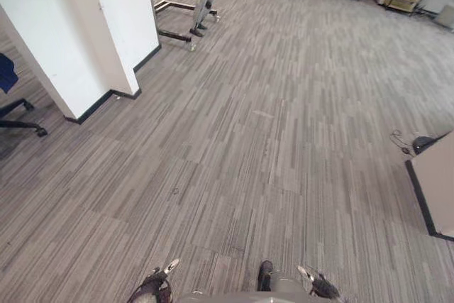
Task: Organize washtable
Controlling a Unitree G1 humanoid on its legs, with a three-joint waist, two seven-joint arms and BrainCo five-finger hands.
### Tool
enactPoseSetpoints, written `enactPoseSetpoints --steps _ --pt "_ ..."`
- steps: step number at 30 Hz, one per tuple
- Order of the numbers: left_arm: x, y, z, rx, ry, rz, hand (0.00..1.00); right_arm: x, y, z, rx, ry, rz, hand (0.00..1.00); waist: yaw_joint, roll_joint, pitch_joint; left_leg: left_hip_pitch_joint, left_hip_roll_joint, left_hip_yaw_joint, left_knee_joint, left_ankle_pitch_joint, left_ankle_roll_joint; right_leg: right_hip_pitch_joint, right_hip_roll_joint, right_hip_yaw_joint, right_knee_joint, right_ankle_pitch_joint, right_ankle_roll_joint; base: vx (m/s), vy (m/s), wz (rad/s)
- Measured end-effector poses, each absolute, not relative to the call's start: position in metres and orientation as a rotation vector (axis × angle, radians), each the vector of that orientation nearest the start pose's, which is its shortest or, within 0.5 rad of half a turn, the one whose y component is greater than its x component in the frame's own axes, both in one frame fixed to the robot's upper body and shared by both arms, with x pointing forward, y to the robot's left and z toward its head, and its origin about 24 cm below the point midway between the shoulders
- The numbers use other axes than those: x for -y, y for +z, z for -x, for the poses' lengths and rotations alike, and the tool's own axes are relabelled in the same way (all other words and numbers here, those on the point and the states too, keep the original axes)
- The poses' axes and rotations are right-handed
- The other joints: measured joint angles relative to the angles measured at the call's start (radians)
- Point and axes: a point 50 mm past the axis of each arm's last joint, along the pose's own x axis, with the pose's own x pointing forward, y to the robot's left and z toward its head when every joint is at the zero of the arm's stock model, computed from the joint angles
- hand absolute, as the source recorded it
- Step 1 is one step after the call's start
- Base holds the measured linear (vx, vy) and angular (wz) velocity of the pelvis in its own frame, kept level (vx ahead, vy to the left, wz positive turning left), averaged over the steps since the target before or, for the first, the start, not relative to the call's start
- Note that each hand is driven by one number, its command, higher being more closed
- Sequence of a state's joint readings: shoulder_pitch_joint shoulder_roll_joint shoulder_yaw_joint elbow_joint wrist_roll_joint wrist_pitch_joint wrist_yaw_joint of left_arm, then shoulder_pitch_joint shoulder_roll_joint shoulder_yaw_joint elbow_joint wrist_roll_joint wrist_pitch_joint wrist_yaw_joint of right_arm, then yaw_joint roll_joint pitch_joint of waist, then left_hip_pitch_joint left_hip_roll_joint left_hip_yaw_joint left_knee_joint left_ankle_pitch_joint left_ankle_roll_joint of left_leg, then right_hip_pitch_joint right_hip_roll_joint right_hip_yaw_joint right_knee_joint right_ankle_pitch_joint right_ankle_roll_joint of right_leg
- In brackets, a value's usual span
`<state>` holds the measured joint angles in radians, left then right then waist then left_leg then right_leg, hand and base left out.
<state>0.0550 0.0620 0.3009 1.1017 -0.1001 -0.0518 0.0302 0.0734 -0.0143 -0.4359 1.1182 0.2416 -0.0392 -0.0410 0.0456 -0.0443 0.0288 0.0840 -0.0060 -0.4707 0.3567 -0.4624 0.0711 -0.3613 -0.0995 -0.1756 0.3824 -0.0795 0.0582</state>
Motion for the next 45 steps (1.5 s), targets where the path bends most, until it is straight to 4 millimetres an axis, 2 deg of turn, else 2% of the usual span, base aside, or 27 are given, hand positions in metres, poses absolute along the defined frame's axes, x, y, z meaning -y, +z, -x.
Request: enactPoseSetpoints --steps 1,2,3,4,5,7,10,12,13,15,17,19,21,22,24,26,28,30,32,33,34,37,39,42,43,44,45 --pt "-0.207 -0.163 -0.090 -1.078 0.417 0.193 0.00 0.206 -0.168 -0.070 -1.090 -0.627 -0.422 0.00 -0.006 0.021 -0.016 0.005 0.032 0.008 0.047 0.005 -0.010 0.024 0.037 -0.019 0.005 -0.003 -0.014 0.69 -0.502 0.24" --pt "-0.200 -0.163 -0.093 -1.072 0.411 0.215 0.00 0.210 -0.167 -0.072 -1.079 -0.643 -0.430 0.00 -0.007 0.032 -0.016 -0.048 0.035 0.035 0.190 0.052 -0.079 0.054 0.060 -0.040 0.011 -0.025 -0.042 0.55 -0.321 0.07" --pt "-0.196 -0.162 -0.098 -1.058 0.402 0.224 0.00 0.212 -0.166 -0.073 -1.074 -0.649 -0.431 0.00 -0.006 0.039 -0.012 -0.075 0.027 0.046 0.271 0.099 -0.105 0.071 0.066 -0.050 0.012 -0.027 -0.046 0.54 -0.243 0.12" --pt "-0.190 -0.161 -0.103 -1.044 0.392 0.240 0.00 0.214 -0.166 -0.071 -1.066 -0.656 -0.427 0.00 -0.008 0.062 -0.002 -0.155 0.000 0.088 0.509 0.300 -0.180 0.159 0.084 -0.057 -0.030 -0.035 -0.061 0.40 -0.144 0.09" --pt "-0.189 -0.161 -0.104 -1.040 0.386 0.238 0.00 0.215 -0.165 -0.074 -1.062 -0.648 -0.419 0.00 0.001 0.058 0.005 -0.193 0.005 0.117 0.596 0.322 -0.194 0.199 0.093 -0.055 -0.058 -0.041 -0.070 0.42 -0.086 0.04" --pt "-0.191 -0.158 -0.109 -1.012 0.392 0.234 0.00 0.214 -0.163 -0.085 -1.050 -0.612 -0.397 0.00 0.026 0.069 0.027 -0.331 0.049 0.266 0.790 0.240 -0.125 0.341 0.123 -0.040 -0.143 -0.060 -0.100 0.28 -0.079 -0.08" --pt "-0.197 -0.155 -0.114 -0.974 0.435 0.253 0.00 0.205 -0.157 -0.117 -0.993 -0.542 -0.391 0.00 0.072 0.050 0.048 -0.543 0.057 0.400 0.659 0.169 -0.101 0.476 0.119 -0.040 -0.233 -0.077 -0.117 -0.03 0.009 -0.05" --pt "-0.201 -0.155 -0.111 -0.969 0.458 0.243 0.00 0.202 -0.151 -0.137 -0.943 -0.524 -0.407 0.00 0.086 0.043 0.053 -0.571 0.048 0.503 0.311 0.204 -0.109 0.543 0.101 -0.040 -0.291 -0.145 -0.090 -0.24 0.188 -0.18" --pt "-0.204 -0.156 -0.104 -0.983 0.483 0.245 0.00 0.202 -0.148 -0.146 -0.907 -0.525 -0.430 0.00 0.093 0.055 0.047 -0.573 0.027 0.508 0.132 0.314 -0.082 0.583 0.098 -0.032 -0.306 -0.208 -0.056 0.02 0.139 -0.32" --pt "-0.210 -0.160 -0.085 -1.030 0.534 0.251 0.00 0.190 -0.150 -0.145 -0.913 -0.512 -0.456 0.00 0.110 0.021 0.018 -0.553 -0.027 0.487 0.148 0.367 -0.029 0.586 0.059 0.020 -0.261 -0.247 -0.056 0.50 0.047 -0.42" --pt "-0.217 -0.163 -0.072 -1.061 0.591 0.265 0.00 0.178 -0.151 -0.145 -0.925 -0.487 -0.469 0.00 0.111 -0.014 0.023 -0.505 -0.036 0.526 0.141 0.328 -0.004 0.516 0.022 0.085 -0.054 -0.236 -0.038 0.65 -0.014 -0.29" --pt "-0.221 -0.164 -0.068 -1.095 0.604 0.263 0.00 0.169 -0.154 -0.136 -0.954 -0.460 -0.469 0.00 0.103 -0.028 0.037 -0.382 -0.043 0.540 0.130 0.257 0.022 0.329 -0.001 0.165 0.453 -0.074 0.059 0.48 0.046 -0.19" --pt "-0.221 -0.164 -0.071 -1.099 0.592 0.257 0.00 0.169 -0.159 -0.122 -0.985 -0.470 -0.470 0.00 0.095 -0.019 0.047 -0.248 -0.043 0.545 0.083 0.240 0.026 0.220 -0.022 0.162 0.712 -0.058 0.067 0.24 0.049 -0.12" --pt "-0.219 -0.164 -0.071 -1.097 0.587 0.258 0.00 0.171 -0.160 -0.114 -0.996 -0.477 -0.468 0.00 0.090 -0.004 0.043 -0.162 -0.039 0.546 0.017 0.240 0.026 0.158 -0.030 0.149 0.750 -0.074 0.041 0.09 0.068 -0.09" --pt "-0.216 -0.163 -0.078 -1.080 0.574 0.268 0.00 0.174 -0.159 -0.114 -0.976 -0.483 -0.466 0.00 0.060 -0.003 0.032 -0.072 -0.032 0.540 -0.083 0.233 0.021 0.066 -0.050 0.092 0.661 -0.101 0.004 -0.07 0.050 0.03" --pt "-0.208 -0.162 -0.092 -1.055 0.546 0.289 0.00 0.175 -0.158 -0.116 -0.962 -0.491 -0.474 0.00 0.044 -0.002 0.032 0.006 -0.012 0.541 -0.141 0.208 0.003 0.042 -0.063 -0.049 0.353 -0.106 -0.016 -0.19 -0.001 -0.04" --pt "-0.202 -0.162 -0.096 -1.045 0.526 0.298 0.00 0.175 -0.159 -0.114 -0.967 -0.504 -0.483 0.00 0.044 -0.004 0.030 0.048 -0.006 0.550 -0.153 0.171 -0.017 0.063 -0.053 -0.172 0.066 -0.053 -0.017 -0.08 -0.070 -0.14" --pt "-0.198 -0.162 -0.095 -1.046 0.513 0.292 0.00 0.177 -0.159 -0.116 -0.968 -0.512 -0.481 0.00 0.030 0.010 0.020 0.087 0.004 0.552 -0.154 0.122 -0.054 0.068 -0.019 -0.201 0.009 -0.019 -0.064 0.28 -0.264 -0.01" --pt "-0.197 -0.165 -0.080 -1.076 0.519 0.288 0.00 0.175 -0.159 -0.116 -0.983 -0.492 -0.457 0.00 0.006 0.031 -0.004 0.074 0.025 0.534 -0.012 0.093 -0.102 0.114 0.043 -0.196 -0.031 0.006 -0.112 0.45 -0.350 0.10" --pt "-0.194 -0.166 -0.077 -1.085 0.520 0.299 0.00 0.178 -0.160 -0.114 -0.998 -0.492 -0.446 0.00 0.012 0.060 -0.021 -0.027 0.057 0.516 0.226 0.112 -0.137 0.150 0.067 -0.194 -0.058 0.003 -0.119 0.30 -0.312 -0.23" --pt "-0.190 -0.166 -0.079 -1.081 0.516 0.312 0.00 0.177 -0.160 -0.116 -1.000 -0.467 -0.428 0.00 0.024 0.085 -0.023 -0.143 0.079 0.501 0.492 0.228 -0.137 0.195 0.101 -0.181 -0.101 -0.016 -0.122 0.23 -0.259 -0.47" --pt "-0.188 -0.165 -0.082 -1.071 0.496 0.318 0.00 0.170 -0.159 -0.121 -1.007 -0.431 -0.417 0.00 0.058 0.113 0.007 -0.327 0.144 0.502 0.784 0.233 -0.111 0.322 0.158 -0.098 -0.166 -0.063 -0.137 0.04 -0.202 -0.76" --pt "-0.193 -0.163 -0.085 -1.048 0.497 0.300 0.00 0.164 -0.160 -0.121 -1.013 -0.427 -0.435 0.00 0.064 0.099 0.014 -0.401 0.145 0.509 0.724 0.199 -0.102 0.408 0.156 -0.064 -0.215 -0.090 -0.125 -0.13 -0.084 -0.48" --pt "-0.197 -0.162 -0.086 -1.040 0.498 0.288 0.00 0.163 -0.157 -0.131 -0.982 -0.440 -0.474 0.00 0.072 0.080 0.023 -0.466 0.136 0.551 0.346 0.170 -0.102 0.492 0.132 -0.032 -0.264 -0.116 -0.068 -0.23 0.039 -0.35" --pt "-0.198 -0.162 -0.086 -1.039 0.499 0.284 0.00 0.164 -0.156 -0.133 -0.972 -0.446 -0.476 0.00 0.072 0.074 0.022 -0.471 0.119 0.547 0.193 0.196 -0.109 0.514 0.121 -0.028 -0.275 -0.134 -0.049 -0.14 0.127 -0.21" --pt "-0.201 -0.162 -0.085 -1.041 0.506 0.276 0.00 0.166 -0.156 -0.132 -0.970 -0.459 -0.482 0.00 0.079 0.062 0.016 -0.475 0.094 0.530 0.098 0.298 -0.103 0.534 0.099 -0.022 -0.272 -0.173 -0.023 0.12 0.127 -0.23" --pt "-0.205 -0.162 -0.080 -1.049 0.516 0.266 0.00 0.164 -0.158 -0.127 -0.981 -0.464 -0.487 0.00 0.081 0.042 0.001 -0.464 0.060 0.523 0.103 0.338 -0.082 0.544 0.073 -0.007 -0.250 -0.206 -0.006 0.43 0.105 -0.42"
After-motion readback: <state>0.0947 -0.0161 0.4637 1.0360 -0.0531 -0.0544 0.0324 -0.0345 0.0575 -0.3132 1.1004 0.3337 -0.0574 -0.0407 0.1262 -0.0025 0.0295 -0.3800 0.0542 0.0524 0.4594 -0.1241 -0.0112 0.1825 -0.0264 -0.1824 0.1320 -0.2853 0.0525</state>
